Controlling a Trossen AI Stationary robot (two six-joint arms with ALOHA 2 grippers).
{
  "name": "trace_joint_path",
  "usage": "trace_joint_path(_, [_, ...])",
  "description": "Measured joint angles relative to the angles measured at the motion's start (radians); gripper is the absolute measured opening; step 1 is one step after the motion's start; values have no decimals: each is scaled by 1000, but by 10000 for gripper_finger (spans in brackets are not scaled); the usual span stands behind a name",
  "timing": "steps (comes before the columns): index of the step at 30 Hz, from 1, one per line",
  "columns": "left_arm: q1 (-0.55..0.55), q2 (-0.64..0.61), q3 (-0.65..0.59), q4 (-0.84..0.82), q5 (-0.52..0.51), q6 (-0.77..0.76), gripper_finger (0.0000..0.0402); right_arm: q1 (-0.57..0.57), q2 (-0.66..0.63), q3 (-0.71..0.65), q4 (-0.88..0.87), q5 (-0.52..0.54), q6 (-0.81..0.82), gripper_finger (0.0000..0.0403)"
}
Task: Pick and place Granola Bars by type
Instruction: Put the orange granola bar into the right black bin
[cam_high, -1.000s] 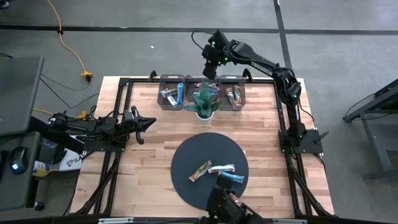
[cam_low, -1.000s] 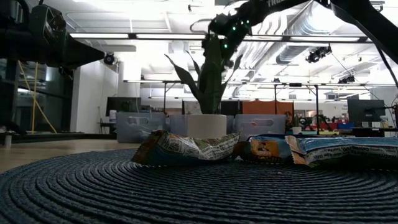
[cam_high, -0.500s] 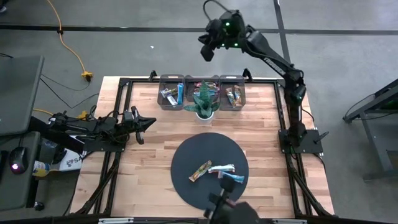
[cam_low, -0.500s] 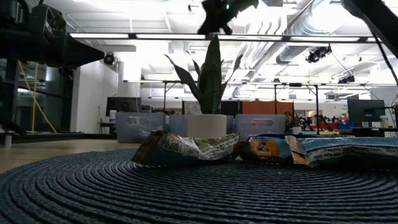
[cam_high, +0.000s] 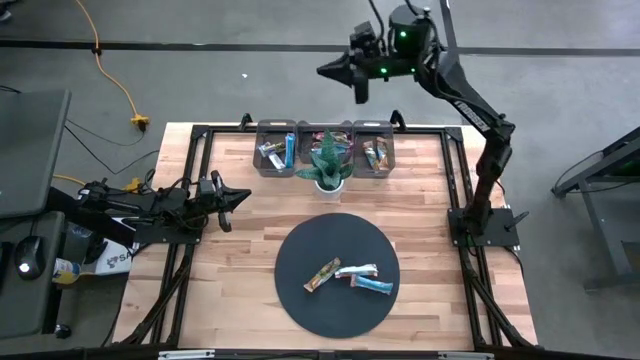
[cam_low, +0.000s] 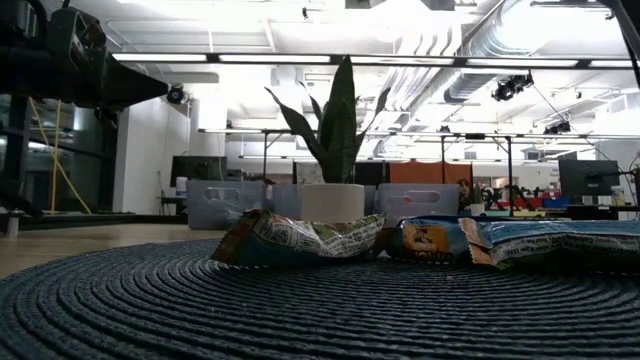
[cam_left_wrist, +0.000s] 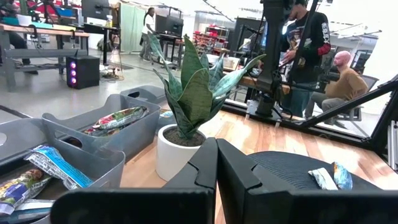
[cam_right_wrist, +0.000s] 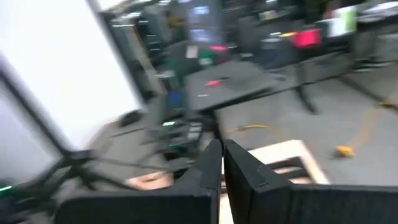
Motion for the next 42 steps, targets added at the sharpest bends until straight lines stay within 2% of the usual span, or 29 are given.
trace_joint_path(8, [0, 0, 0, 0, 0, 0, 1, 106, -38, 0, -28, -305, 95, 1])
trace_joint_path(13, [0, 0, 0, 0, 0, 0, 1, 218, -38, 0, -136, -346, 81, 1])
trace_joint_path(16, [0, 0, 0, 0, 0, 0, 1, 299, -36, 0, -226, -260, 12, 1])
trace_joint_path(22, [0, 0, 0, 0, 0, 0, 1, 469, -34, 0, -422, 17, -77, 1])
trace_joint_path(26, [0, 0, 0, 0, 0, 0, 1, 589, -36, -46, -472, 201, -90, 1])
trace_joint_path(34, [0, 0, 0, 0, 0, 0, 1, 783, -35, -268, -430, 350, -96, 1])
trace_joint_path(42, [0, 0, 0, 0, 0, 0, 1, 888, -35, -593, -200, 418, -97, 1])
